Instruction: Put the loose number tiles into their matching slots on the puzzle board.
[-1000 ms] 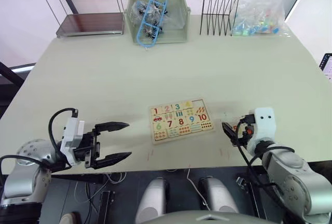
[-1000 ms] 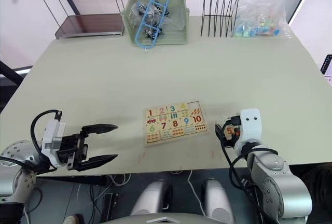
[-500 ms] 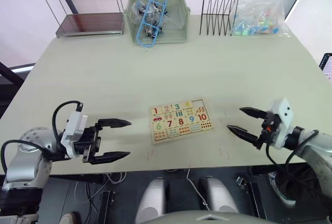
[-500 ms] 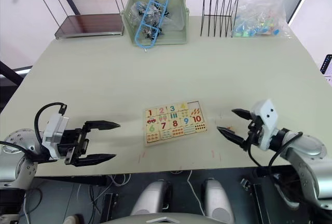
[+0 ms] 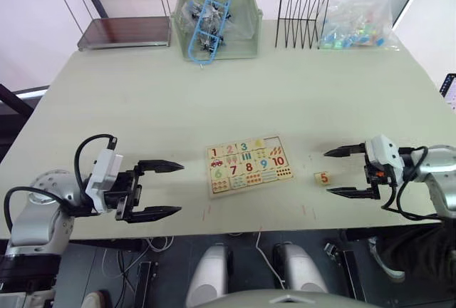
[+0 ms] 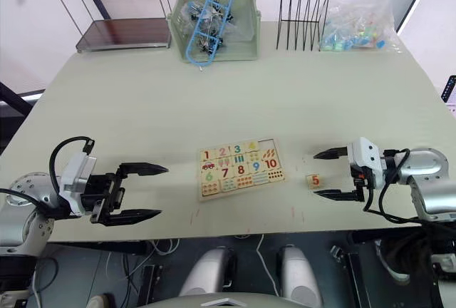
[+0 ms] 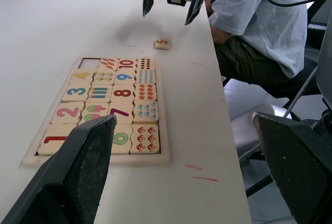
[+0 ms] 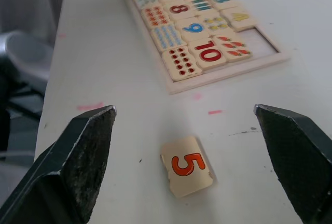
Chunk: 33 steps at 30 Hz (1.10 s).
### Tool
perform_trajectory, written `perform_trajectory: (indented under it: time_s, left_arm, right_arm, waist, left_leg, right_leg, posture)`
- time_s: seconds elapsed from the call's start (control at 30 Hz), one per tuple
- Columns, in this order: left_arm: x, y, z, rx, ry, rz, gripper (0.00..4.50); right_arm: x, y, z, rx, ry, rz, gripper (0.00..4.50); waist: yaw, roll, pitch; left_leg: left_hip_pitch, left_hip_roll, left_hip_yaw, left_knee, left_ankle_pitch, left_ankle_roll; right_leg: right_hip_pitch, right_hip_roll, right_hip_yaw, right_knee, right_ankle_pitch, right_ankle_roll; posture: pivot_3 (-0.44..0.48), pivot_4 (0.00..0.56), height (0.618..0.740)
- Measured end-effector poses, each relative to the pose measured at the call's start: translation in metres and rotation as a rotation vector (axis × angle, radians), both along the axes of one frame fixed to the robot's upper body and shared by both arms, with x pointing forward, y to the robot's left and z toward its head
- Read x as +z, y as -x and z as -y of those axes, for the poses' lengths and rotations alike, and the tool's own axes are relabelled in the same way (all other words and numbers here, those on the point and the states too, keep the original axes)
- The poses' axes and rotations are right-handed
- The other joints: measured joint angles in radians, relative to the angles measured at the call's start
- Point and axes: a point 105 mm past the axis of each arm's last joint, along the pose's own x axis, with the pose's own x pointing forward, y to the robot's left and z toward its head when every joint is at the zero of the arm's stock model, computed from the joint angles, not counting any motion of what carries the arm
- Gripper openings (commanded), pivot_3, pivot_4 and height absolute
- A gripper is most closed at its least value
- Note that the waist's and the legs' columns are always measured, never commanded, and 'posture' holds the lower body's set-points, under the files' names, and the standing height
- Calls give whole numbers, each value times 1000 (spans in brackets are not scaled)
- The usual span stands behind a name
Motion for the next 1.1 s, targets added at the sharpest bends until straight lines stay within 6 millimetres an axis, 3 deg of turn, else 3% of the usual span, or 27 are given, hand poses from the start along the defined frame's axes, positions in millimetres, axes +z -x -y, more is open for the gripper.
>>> perform_trajectory:
  time_s: [0.7, 0.8, 0.83, 0.9, 1.0, 1.1]
  left_arm:
    - [3, 3, 5, -20, 0, 0, 4500]
    - [3, 3, 5, -19, 0, 1, 4500]
    - [3, 3, 5, -19, 0, 1, 4500]
    - [3, 3, 5, -19, 0, 1, 4500]
    - [4, 2, 5, -20, 0, 4, 4500]
    - [4, 2, 5, -20, 0, 6, 4500]
  right_arm:
    - [-26, -19, 6, 138, 230, -24, 4471]
    - [-26, -20, 10, 132, 243, -26, 3668]
    - [-26, -21, 11, 134, 249, -24, 2990]
    - [-26, -21, 11, 134, 250, -24, 2507]
    - [-26, -23, 13, 136, 252, -15, 1066]
    - [-26, -23, 13, 134, 251, -13, 950]
  waist:
    - [0, 0, 0]
    - [1, 0, 0]
    - [1, 0, 0]
    - [1, 0, 0]
    - [0, 0, 0]
    - [0, 0, 0]
  left_leg:
    - [0, 0, 0, 0, 0, 0]
    - [0, 0, 0, 0, 0, 0]
    - [0, 0, 0, 0, 0, 0]
    - [0, 0, 0, 0, 0, 0]
    - [1, 0, 0, 0, 0, 0]
    - [1, 0, 0, 0, 0, 0]
  right_leg:
    - [0, 0, 0, 0, 0, -1]
    - [0, -1, 0, 0, 0, -1]
    - [0, -1, 0, 0, 0, -1]
    - [0, -1, 0, 0, 0, -1]
    - [0, -1, 0, 0, 0, -1]
    - [1, -1, 0, 0, 0, -1]
  posture:
    - [0, 150, 740]
    - [0, 150, 740]
    - [0, 150, 740]
    - [0, 150, 740]
    - [0, 150, 740]
    - [0, 150, 740]
